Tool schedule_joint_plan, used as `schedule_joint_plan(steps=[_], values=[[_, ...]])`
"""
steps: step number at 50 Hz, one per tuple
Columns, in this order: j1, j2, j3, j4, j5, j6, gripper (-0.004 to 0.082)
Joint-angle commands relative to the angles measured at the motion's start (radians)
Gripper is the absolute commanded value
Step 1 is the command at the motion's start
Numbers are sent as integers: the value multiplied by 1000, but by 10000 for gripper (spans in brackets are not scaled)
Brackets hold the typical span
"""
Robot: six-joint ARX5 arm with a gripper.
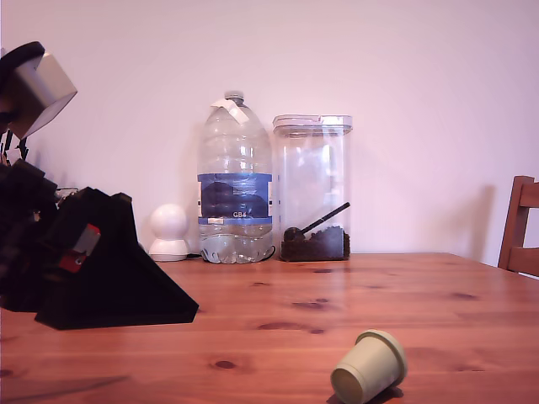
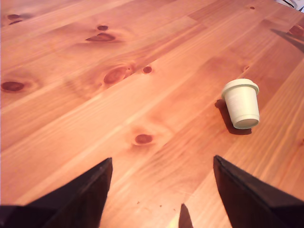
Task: Pick up the coffee capsules from the table one by one and drop them inside the nearest coffee cup
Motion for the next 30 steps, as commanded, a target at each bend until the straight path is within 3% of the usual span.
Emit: schedule_joint_plan(steps=[1, 5, 13, 21, 30], values=[[3, -16, 11, 44, 0, -11, 585], [3, -16, 11, 63, 0, -29, 585], [3, -16, 11, 68, 21, -27, 585], [1, -16, 11, 80, 105, -14, 585], [-34, -16, 11, 74, 201, 28, 585]])
